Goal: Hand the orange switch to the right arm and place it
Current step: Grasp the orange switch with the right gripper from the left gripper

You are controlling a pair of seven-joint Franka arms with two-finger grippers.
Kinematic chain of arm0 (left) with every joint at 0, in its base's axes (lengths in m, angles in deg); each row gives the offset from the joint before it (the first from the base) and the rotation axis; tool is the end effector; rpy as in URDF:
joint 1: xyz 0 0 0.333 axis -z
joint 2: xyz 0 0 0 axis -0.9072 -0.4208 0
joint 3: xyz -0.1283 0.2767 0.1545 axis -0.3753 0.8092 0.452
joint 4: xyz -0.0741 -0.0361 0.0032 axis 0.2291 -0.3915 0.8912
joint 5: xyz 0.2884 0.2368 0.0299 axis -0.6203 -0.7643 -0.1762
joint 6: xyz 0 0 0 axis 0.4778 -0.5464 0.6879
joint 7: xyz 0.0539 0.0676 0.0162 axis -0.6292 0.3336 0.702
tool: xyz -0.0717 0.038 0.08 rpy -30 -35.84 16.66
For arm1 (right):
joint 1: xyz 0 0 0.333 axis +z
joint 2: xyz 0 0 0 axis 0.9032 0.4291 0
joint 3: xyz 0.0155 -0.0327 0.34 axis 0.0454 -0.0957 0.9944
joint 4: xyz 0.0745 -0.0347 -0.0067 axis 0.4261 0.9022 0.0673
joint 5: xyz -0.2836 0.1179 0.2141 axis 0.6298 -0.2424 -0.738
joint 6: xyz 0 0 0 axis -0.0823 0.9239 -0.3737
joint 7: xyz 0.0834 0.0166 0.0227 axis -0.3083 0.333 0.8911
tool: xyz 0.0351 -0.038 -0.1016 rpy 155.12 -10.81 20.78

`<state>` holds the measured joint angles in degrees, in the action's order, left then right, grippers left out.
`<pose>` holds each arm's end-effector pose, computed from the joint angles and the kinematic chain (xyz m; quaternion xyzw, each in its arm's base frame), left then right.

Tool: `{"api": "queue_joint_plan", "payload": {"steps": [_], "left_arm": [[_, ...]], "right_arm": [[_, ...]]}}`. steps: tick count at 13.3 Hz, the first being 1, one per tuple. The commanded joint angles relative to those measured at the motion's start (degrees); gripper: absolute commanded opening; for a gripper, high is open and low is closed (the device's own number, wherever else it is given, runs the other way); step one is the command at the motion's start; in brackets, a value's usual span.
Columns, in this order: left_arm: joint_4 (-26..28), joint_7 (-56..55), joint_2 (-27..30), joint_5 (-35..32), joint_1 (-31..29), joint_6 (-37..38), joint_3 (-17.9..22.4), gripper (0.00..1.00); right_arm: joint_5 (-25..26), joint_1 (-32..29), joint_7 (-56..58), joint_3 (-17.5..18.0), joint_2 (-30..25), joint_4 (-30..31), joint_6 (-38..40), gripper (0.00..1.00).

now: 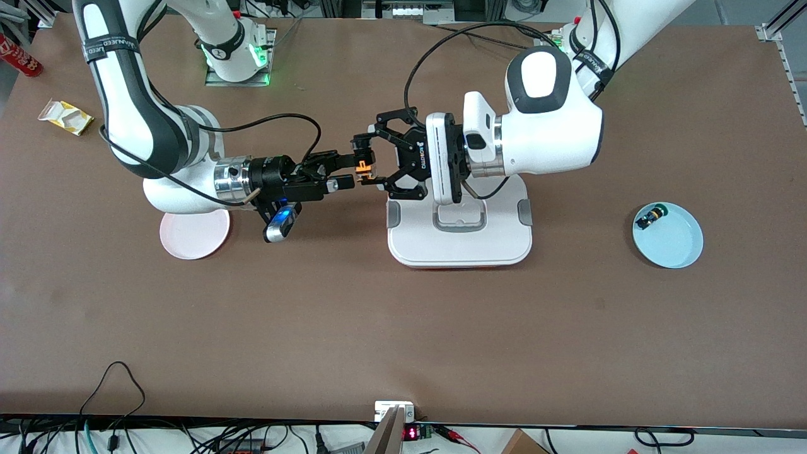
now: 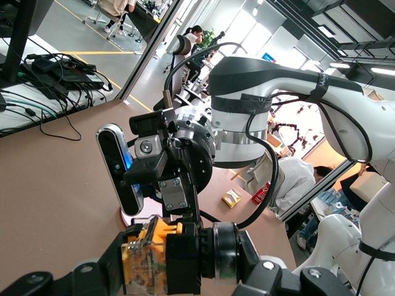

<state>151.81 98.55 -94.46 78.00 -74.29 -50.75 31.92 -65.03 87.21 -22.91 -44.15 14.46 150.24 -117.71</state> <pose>0.5746 -0.4038 0.5250 0.7144 -0.3624 0.2518 0.5430 0.5794 0.2997 0.4531 -0.6189 0.2446 0.3309 0.6691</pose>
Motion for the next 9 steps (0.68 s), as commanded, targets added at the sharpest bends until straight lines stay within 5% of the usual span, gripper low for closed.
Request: {"api": "queue_joint_plan", "payload": {"steps": [1,9], "left_arm": [[0.19,2.40,0.13,2.31,-0.41,-0.72,-0.56,0.06],[0.19,2.40,0.13,2.31,-0.41,-0.72,-0.56,0.06]], "right_arm": [[-2.05,-0.30,-0.16,0.64,-1.03,0.91,0.56,1.00],[-4.08,0.93,0.10,0.64,-0.77,0.83,0.47,0.98]]}}
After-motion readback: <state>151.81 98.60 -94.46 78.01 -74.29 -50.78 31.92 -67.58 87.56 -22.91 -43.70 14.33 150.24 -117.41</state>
